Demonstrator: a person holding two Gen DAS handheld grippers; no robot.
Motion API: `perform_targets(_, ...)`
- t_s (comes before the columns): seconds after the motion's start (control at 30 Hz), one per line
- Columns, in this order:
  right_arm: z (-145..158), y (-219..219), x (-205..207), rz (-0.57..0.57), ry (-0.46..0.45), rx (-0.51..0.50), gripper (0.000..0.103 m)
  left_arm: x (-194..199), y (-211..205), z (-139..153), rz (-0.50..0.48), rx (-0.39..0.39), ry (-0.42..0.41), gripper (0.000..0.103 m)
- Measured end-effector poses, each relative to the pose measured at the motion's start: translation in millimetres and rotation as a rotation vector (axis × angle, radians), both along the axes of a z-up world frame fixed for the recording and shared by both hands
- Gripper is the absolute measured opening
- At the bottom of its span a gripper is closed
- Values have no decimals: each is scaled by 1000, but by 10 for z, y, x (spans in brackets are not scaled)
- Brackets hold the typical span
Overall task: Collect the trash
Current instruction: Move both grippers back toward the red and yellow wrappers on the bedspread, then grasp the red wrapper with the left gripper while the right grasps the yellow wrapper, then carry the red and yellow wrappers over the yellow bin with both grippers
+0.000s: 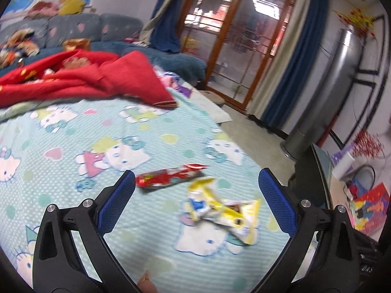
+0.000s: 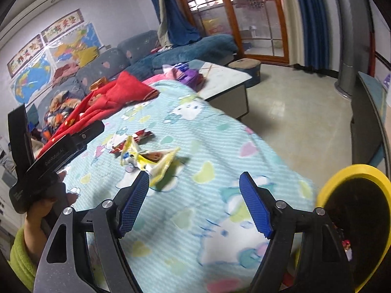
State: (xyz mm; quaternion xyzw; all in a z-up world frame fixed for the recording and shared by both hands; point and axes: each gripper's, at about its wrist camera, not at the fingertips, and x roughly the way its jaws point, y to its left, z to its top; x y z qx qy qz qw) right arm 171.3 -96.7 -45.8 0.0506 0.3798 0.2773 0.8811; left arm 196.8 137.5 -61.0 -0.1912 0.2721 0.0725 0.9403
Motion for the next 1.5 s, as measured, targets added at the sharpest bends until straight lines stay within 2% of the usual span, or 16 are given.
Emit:
perform_targets(0.27,-197,456,258,25,59,-12,61,68,434,-339,49,-175,43,90)
perform_targets(0.47,-428,645,481,15,129,-30,51,178,617,-573,61,-309,54,75)
perform_targets(0.6,-564,647,590,18,195,13,48,216,662,-625,54,-360,36,65)
perform_targets(0.63,-569,640,593,20,195,21,44,230,671,-640,51,-369,35,62)
perform_targets(0.7,-575,639,592,32,200,34,33,253,675,-657,53,-371,43,54)
perform_targets(0.73,-575,645,583,44,202,44,25,260,665,-657,46,-372,44,44)
perform_targets(0.83,-562,669,524,77,187,55,17,289,653,-689,31,-380,64,28)
perform_targets(0.87,-546,671,492,86,175,55,14,291,654,-694,31,-385,65,18)
perform_targets(0.9,-531,676,472,94,166,57,13,292,656,-708,25,-395,68,13)
perform_targets(0.97,-484,679,388,104,135,46,11,299,654,-724,19,-400,74,11)
perform_targets(1.07,-449,682,298,111,110,30,10,271,622,-699,-9,-391,62,1)
perform_targets(1.5,-315,363,79,89,90,30,7,119,415,-470,-84,-310,-8,0)
